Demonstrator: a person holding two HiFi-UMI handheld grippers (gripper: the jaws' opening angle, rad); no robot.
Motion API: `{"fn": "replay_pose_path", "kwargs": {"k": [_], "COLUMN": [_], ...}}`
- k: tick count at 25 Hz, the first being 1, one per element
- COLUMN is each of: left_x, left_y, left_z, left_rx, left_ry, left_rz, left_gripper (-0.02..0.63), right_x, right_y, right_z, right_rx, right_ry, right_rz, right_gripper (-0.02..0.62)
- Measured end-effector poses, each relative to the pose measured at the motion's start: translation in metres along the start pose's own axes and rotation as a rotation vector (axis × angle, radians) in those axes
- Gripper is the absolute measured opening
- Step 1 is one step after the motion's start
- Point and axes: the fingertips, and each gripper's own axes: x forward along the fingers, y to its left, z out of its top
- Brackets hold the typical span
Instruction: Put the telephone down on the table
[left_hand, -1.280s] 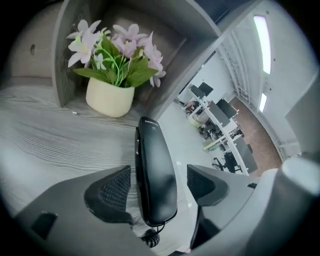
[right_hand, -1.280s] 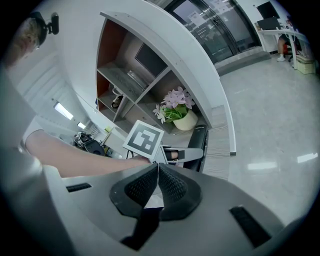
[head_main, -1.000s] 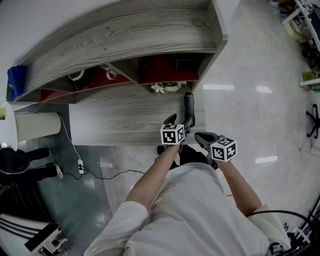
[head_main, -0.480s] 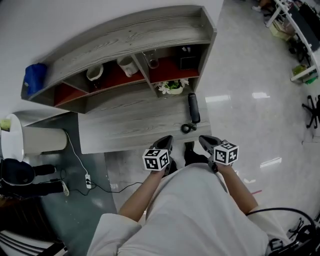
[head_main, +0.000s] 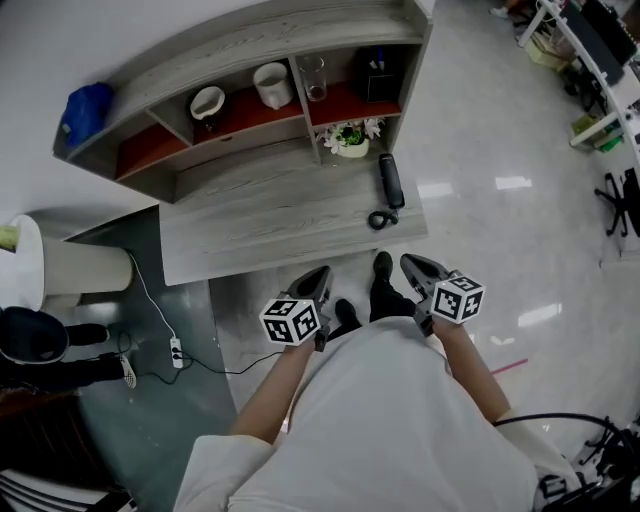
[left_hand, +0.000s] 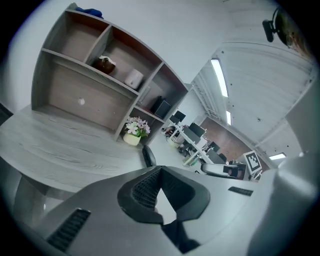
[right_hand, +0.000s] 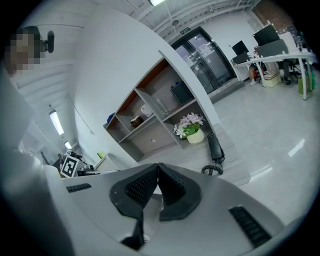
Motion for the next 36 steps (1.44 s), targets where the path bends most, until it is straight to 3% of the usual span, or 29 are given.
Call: {"fn": "replay_pose_path", "kwargs": {"k": [4,9,17,36], "left_x": [-0.019,-0.029,-0.029,-0.019], "left_y": [-0.005,-0.006,-0.032,-0.045], "left_z": [-0.012,-0.022,-0.018,-0.03], "left_rx": [-0.035,-0.093,-0.098,-0.116], "left_ry": [-0.01,-0.029,-0.064,-0.063], "left_rz": [-0.031,-0.006,-0.01,0.039], "left_gripper": [0.009,0.011,0.011,0.011], "right_x": [-0.019,-0.038,-0.061,-0.08], "right_y": [0.011,0.013,0.002,-0.019], "right_z": [-0.013,-0.01,0.015,0.028], "right_rx": [0.012,-0.02,-0.069,-0.05], "right_ry": [-0.024,-0.037,-0.049,-0.067], "right_rz": [-0.012,0.004,0.038,0.051], "right_gripper": [0.017,0.017,0.017,0.017]}}
